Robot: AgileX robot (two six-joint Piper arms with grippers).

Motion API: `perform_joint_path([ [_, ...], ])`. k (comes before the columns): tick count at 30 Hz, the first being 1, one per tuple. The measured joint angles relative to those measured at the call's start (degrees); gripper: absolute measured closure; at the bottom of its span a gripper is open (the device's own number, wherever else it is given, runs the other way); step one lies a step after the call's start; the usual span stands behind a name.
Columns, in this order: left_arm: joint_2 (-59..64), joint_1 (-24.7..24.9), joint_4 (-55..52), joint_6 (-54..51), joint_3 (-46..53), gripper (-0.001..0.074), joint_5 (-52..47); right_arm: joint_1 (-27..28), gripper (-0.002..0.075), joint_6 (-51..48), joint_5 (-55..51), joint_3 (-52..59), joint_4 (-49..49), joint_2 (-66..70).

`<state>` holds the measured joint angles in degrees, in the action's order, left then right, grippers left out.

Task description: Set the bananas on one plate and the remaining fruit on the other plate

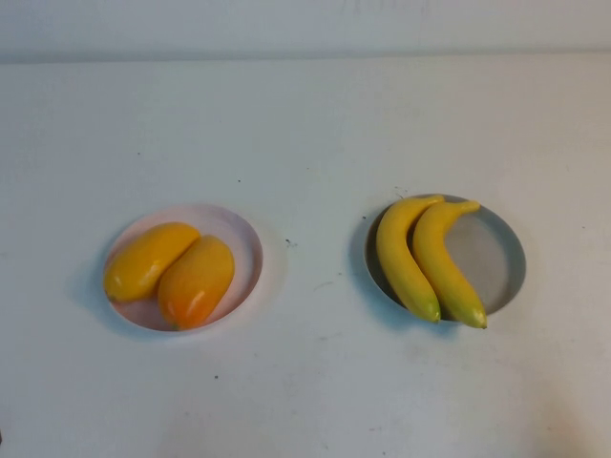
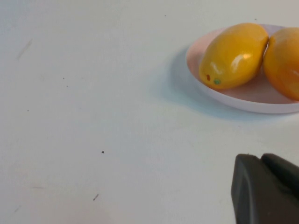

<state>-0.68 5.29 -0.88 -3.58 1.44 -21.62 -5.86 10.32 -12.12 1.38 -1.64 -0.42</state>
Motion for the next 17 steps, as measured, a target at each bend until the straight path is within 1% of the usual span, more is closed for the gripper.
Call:
perform_joint_path([
  [3, 0.0, 0.0, 0.0, 0.0, 0.0, 0.0739, 0.0, 0.0, 0.0741, -2.5, -1.6, 0.0, 0.3, 0.0],
  [8, 0.0, 0.0, 0.0, 0.0, 0.0, 0.0739, 0.0, 0.0, 0.0741, -8.7, -6.4, 0.0, 5.0, 0.0],
  [17, 0.0, 0.0, 0.0, 0.0, 0.0, 0.0739, 0.0, 0.0, 0.0741, -10.3, -7.5, 0.0, 6.7, 0.0],
])
